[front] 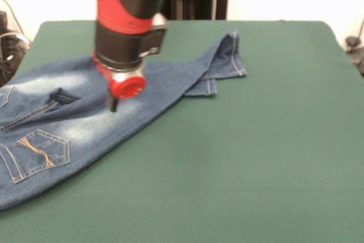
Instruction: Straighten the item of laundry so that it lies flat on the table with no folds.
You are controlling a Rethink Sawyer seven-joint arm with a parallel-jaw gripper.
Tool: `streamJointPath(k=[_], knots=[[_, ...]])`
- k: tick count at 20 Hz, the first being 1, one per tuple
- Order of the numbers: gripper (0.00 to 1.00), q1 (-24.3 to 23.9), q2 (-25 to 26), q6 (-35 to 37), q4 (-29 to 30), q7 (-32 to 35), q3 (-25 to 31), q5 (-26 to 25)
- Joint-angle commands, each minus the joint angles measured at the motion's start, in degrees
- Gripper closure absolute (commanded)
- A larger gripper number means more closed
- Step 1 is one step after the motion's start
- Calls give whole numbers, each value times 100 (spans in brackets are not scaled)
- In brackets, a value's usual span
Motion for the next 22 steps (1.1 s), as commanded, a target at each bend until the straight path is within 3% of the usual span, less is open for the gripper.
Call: streamJointPath(k=[1, 12, 19, 22], knots=[[100, 157, 127, 642, -390, 247, 413, -121], [100, 444, 102, 512, -753, 267, -400, -378], [100, 779, 106, 329, -1132, 552, -1479, -817], [100, 727, 64, 263, -1070, 612, -1490, -830]])
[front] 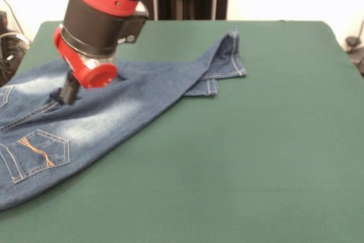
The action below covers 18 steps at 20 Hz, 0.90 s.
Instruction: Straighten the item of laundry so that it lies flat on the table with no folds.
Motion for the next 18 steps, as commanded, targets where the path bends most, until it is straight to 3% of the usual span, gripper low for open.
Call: streamJointPath(k=[1, 12, 18], knots=[[100, 220, -15, 168, -276, 700, -494, -305], [100, 817, 489, 115, -230, 1816, -1308, 86], [100, 1150, 572, -244, 84, 1996, -1602, 212]])
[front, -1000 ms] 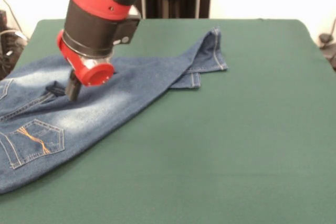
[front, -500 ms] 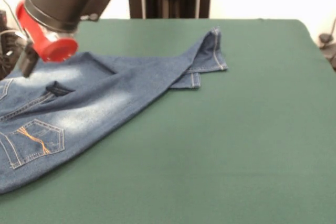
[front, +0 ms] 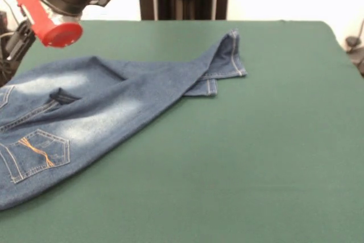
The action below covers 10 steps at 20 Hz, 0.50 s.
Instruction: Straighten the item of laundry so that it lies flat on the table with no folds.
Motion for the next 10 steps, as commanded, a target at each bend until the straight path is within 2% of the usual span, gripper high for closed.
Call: streamJointPath(k=[1, 5, 10], knots=[[100, 508, 40, -140, 408, 1702, 96, 358], [100, 803, -357, 28, 774, 1574, 448, 552], [100, 1258, -171, -389, 996, 2111, 465, 889]])
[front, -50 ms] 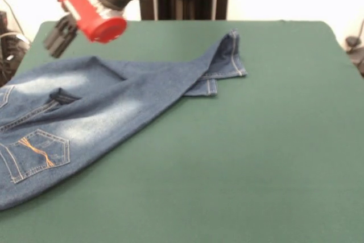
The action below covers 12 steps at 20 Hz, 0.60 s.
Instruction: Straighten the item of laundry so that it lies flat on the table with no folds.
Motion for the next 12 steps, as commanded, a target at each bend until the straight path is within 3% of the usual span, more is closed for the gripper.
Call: streamJointPath(k=[1, 12], knots=[[100, 696, 11, -438, 784, 2145, 568, 737], [100, 615, -63, -812, 1195, 1620, 954, 1123]])
